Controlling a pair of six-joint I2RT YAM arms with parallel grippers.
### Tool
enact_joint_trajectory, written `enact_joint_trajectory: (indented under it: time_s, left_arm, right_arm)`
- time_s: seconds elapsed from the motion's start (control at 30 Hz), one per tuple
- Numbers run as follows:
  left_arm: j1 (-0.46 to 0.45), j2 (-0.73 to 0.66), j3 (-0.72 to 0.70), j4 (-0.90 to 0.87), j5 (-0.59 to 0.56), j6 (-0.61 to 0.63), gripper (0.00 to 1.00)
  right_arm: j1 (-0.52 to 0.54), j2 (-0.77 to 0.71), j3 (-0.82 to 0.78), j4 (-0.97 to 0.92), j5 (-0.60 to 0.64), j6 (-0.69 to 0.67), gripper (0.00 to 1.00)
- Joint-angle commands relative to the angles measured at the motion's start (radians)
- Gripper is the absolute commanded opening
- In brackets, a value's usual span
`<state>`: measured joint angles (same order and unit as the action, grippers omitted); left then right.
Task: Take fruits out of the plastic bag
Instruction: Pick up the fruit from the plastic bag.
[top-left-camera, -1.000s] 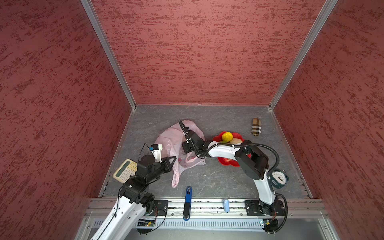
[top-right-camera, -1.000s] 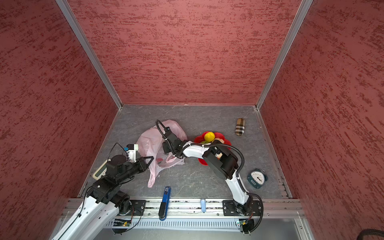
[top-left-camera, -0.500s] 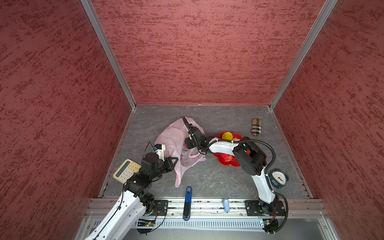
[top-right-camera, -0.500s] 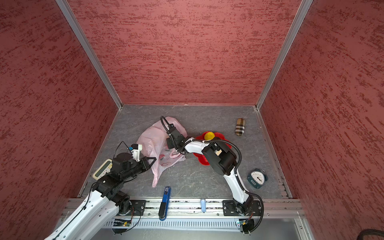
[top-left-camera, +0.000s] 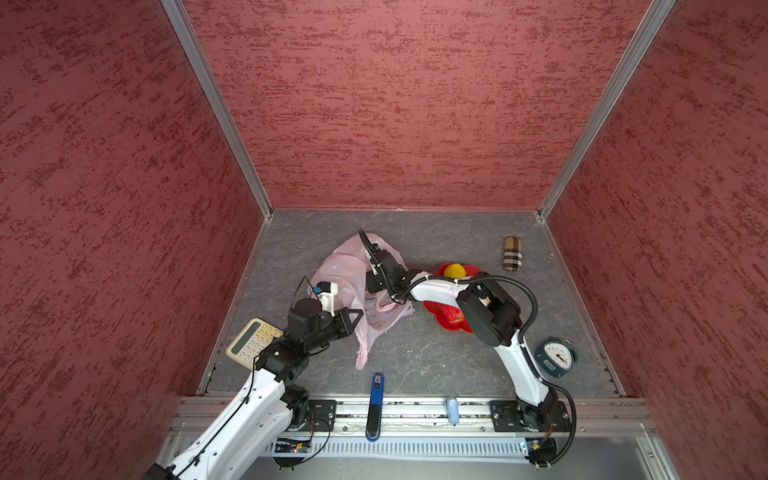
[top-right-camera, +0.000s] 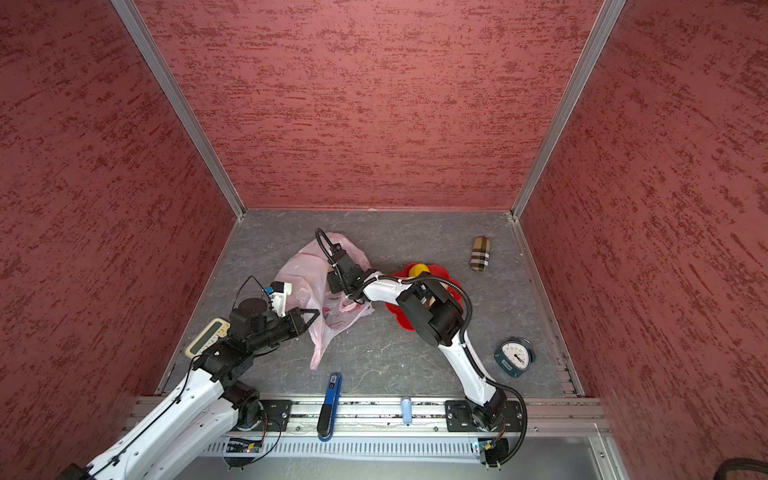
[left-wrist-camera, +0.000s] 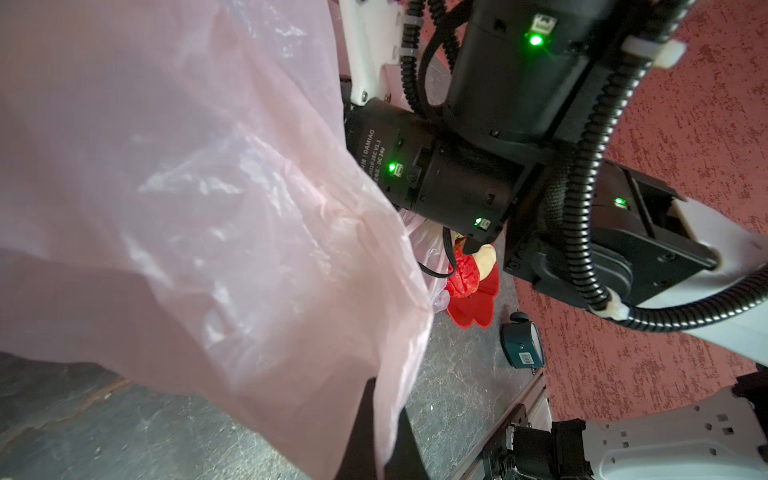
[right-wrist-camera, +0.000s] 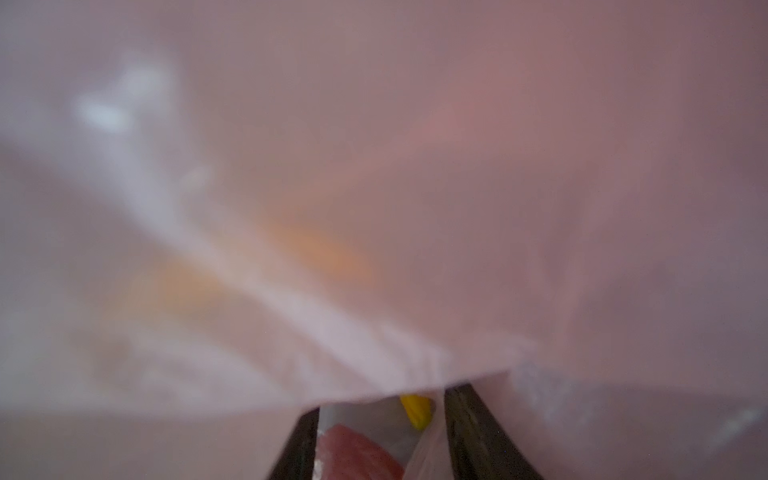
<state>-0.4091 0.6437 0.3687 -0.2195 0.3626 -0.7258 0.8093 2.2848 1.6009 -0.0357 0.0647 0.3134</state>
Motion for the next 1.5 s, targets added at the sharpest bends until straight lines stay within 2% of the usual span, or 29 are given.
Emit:
enact_joint_trajectory:
  time_s: [0.0,0.2,0.37,0.6,0.7,0.87,1.17,1.47]
  left_arm:
    - [-0.004,0.019,0.022,0.051,0.041,0.019,0.0]
    - [-0.005,0.043,0.025,0.069,0.061,0.023,0.0]
    - [-0.005,0.048,0.02,0.074,0.063,0.022,0.0]
    - [-0.001,0.074,0.019,0.101,0.07,0.022,0.0]
    - [0.006,0.1,0.019,0.13,0.081,0.018,0.0]
    - [0.025,0.149,0.024,0.179,0.09,0.01,0.0]
    - [0.125,0.177,0.052,0.168,0.059,0.002,0.0]
    - [0.155,0.15,0.059,0.145,0.015,0.008,0.0]
  right_arm:
    - [-0.014,0.025,0.041,-0.015,0.007,-0.014,0.5]
    - [-0.029,0.071,0.097,-0.045,-0.024,-0.014,0.5]
    - [-0.03,0.088,0.112,-0.053,-0.037,-0.013,0.46]
    - [-0.031,0.105,0.123,-0.069,-0.062,-0.03,0.44]
    - [-0.03,0.107,0.123,-0.071,-0.059,-0.037,0.39]
    - [-0.03,0.097,0.113,-0.07,-0.055,-0.043,0.22]
    - [-0.03,-0.03,0.013,-0.014,-0.071,-0.056,0.06]
    - [-0.022,-0.229,-0.112,-0.033,-0.187,-0.071,0.04]
